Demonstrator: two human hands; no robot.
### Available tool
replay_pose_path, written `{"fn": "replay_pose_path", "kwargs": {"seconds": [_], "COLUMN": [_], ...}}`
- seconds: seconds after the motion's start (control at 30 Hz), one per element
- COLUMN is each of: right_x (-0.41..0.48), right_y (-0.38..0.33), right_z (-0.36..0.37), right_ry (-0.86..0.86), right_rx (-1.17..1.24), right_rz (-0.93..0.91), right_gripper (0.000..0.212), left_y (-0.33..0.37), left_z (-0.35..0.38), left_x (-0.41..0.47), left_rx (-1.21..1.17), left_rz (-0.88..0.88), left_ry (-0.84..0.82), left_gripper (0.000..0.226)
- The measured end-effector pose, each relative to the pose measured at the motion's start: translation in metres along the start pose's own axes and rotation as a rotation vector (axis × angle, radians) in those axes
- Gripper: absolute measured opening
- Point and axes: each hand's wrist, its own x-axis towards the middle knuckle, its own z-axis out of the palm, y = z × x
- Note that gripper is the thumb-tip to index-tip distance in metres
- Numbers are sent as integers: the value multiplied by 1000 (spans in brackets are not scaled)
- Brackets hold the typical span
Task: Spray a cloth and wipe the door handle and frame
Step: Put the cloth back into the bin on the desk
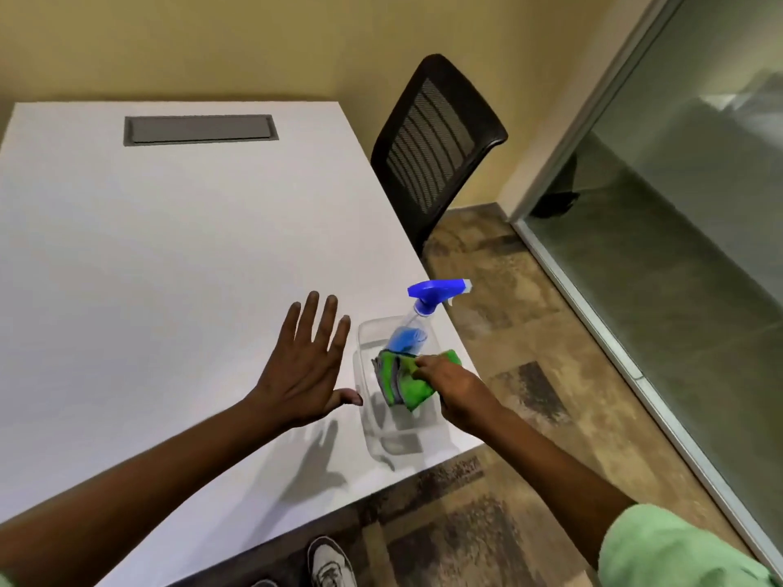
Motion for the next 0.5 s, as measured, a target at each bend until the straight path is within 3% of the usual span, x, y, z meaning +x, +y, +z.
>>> {"fn": "replay_pose_path", "kwargs": {"seconds": [0.23,0.4,0.5], "right_x": [9,30,35], "right_y": [17,19,23], "right_z": [45,66,73], "right_ry": [-264,-463,-578], "right_rx": [-230,-401,-382], "right_rz": [-188,-259,-260], "right_gripper": [56,45,27], "left_y": [10,11,10], "left_z": [30,37,41], "left_x": [8,4,-1], "left_rx": [-6,-18,-18], "left_rz": [-56,-77,-94], "left_ry": [-37,16,44], "left_gripper": [110,107,107]}}
